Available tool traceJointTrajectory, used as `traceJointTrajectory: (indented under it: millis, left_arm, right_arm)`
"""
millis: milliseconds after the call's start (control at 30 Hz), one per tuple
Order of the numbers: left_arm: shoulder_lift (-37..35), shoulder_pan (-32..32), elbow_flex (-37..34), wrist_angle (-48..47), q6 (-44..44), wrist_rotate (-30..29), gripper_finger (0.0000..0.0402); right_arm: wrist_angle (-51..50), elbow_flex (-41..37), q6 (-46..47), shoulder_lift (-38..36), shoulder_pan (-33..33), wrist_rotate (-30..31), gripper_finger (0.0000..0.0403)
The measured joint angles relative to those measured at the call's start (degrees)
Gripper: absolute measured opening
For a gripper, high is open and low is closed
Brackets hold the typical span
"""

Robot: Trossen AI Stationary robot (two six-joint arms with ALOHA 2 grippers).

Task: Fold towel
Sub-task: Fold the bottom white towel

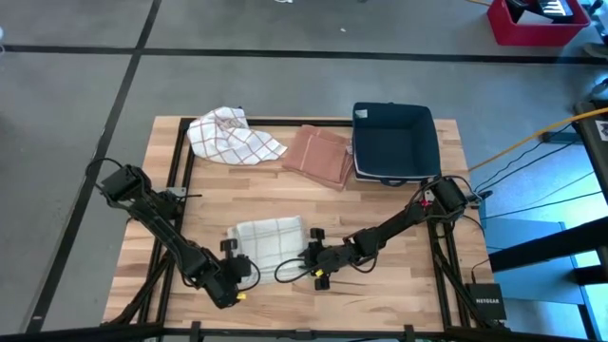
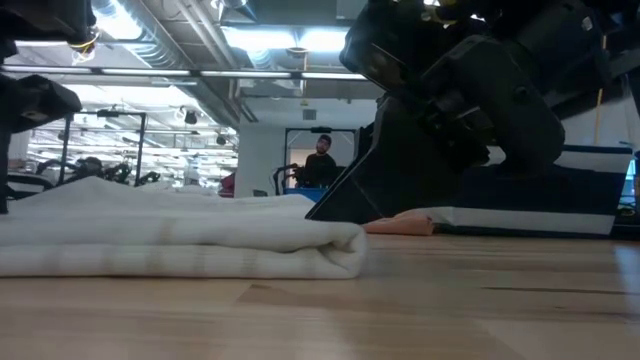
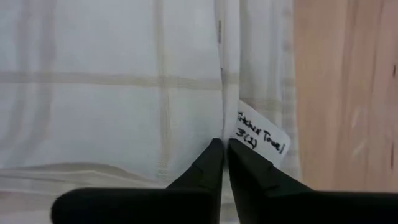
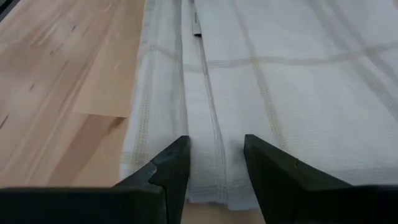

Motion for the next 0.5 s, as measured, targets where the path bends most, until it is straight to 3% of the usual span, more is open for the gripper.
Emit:
traceJointTrajectory:
  millis: [200,367,433,500]
  left_arm:
    - [-0.2,1.6,0.0,-0.2,0.0,6.7,0.0070]
    - [-3.2,4.8,1.3,-2.3,0.1,21.7,0.0119]
    - [-5.5,5.1,1.8,-2.8,-0.1,21.6,0.0126]
    - [-7.9,5.1,1.9,-3.4,1.2,16.0,0.0128]
  right_arm:
    - [-0.1,0.0,0.0,0.0,0.0,-0.3,0.0159]
    - [-0.4,0.0,0.0,-1.9,0.0,-0.3,0.0159]
    - [0.4,0.0,0.0,-2.8,0.0,-0.3,0.0159]
    - [1.2,0.4,0.0,-2.9,0.0,-0.3,0.0159]
